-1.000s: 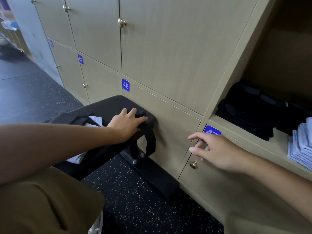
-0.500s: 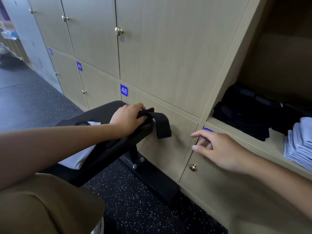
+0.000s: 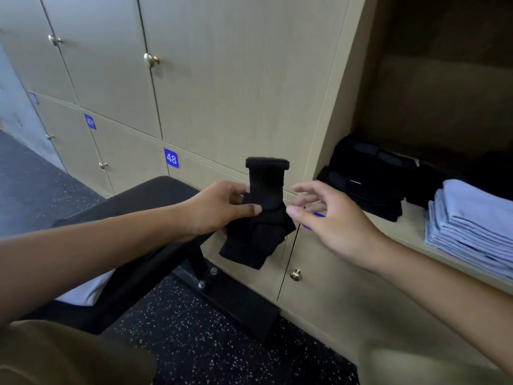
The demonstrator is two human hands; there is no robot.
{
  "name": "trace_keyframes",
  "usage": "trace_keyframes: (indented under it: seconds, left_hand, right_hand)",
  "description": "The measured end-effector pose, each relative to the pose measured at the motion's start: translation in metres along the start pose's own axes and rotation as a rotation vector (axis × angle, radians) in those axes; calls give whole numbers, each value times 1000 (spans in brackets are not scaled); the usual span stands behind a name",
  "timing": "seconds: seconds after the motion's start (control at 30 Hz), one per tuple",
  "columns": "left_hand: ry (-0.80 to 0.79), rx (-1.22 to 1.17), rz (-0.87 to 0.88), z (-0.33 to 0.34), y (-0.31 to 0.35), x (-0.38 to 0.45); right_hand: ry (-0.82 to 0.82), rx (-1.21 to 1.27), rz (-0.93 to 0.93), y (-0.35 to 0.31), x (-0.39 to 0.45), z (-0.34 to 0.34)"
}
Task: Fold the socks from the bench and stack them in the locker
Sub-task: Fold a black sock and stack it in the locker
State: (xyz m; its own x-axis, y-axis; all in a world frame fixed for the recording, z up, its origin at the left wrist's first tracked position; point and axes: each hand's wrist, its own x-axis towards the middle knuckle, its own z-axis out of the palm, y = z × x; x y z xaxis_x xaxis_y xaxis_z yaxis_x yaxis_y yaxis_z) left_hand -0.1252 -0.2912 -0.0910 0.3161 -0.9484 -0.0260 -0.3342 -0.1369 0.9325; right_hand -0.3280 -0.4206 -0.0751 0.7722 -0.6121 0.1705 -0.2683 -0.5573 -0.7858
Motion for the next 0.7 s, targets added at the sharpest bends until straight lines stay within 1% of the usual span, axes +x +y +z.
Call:
trace_keyframes:
  seconds: [0.13, 0.23, 0.3, 0.47, 0.57, 0.7]
  left_hand:
    - [-120, 38, -12, 12, 7, -3]
    - [-190, 18, -23, 17, 10, -2]
    - [-225, -8, -25, 20, 10, -2]
    - [-238, -109, -48, 27, 13, -3]
    - [-253, -180, -62, 30, 14, -5]
    - [-273, -263, -98, 31, 17, -7]
  right_hand:
    - [28, 79, 24, -1, 1, 3]
    - [24, 134, 0, -3, 2, 3]
    - [28, 122, -11, -3, 2, 2]
    - [57, 139, 80, 3, 1, -2]
    - [55, 209, 146, 2, -1, -2]
    - [55, 317, 185, 3, -4, -5]
